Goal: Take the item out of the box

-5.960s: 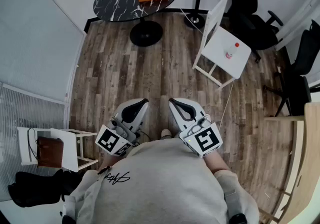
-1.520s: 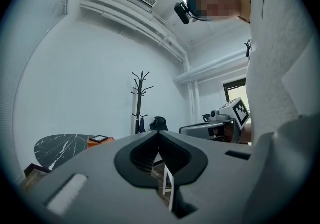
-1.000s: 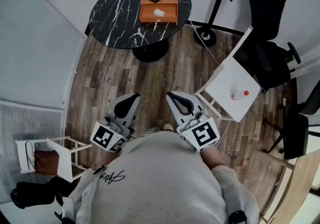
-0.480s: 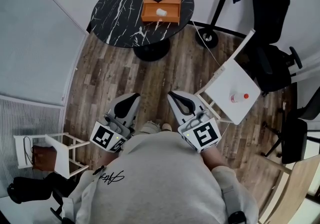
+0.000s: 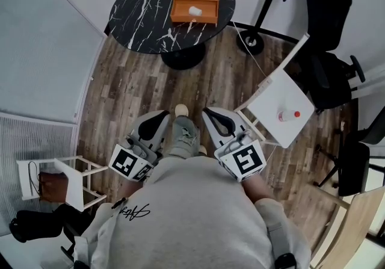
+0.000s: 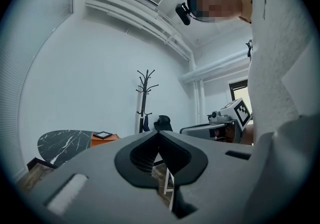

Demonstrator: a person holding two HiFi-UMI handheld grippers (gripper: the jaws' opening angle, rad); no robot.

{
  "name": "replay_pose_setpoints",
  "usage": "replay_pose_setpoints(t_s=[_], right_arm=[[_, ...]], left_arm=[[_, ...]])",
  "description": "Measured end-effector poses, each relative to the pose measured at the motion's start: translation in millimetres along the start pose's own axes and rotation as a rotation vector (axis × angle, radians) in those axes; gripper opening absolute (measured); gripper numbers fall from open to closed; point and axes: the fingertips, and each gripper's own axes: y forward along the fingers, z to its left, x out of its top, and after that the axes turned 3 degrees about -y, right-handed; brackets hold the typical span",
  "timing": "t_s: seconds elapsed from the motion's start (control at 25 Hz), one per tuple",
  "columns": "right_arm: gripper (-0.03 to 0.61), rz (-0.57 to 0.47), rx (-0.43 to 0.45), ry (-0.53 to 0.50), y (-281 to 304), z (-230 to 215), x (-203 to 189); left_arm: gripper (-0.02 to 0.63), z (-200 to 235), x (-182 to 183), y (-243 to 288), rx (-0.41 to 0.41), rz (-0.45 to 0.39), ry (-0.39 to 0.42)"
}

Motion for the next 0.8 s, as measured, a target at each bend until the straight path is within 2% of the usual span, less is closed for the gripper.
replay_pose_setpoints(t_s=[0.32, 0.52, 0.8], right_arm=[[0.011, 0.033, -0.017, 0.001, 15.3, -11.8, -4.8], [0.011, 0.001, -0.021, -0.004, 37.2, -22.0, 2.3], [0.011, 0.015, -0.032, 0.009, 74.2, -43.3, 6.5]], left_arm=[[0.003, 22.1, 1.8, 8.8, -0.011, 0.0, 0.009], [0.003, 41.7, 2.3, 20.1, -0.025, 0.001, 0.009], [0.003, 80.2, 8.8, 40.4, -0.049, 0.012, 0.024]])
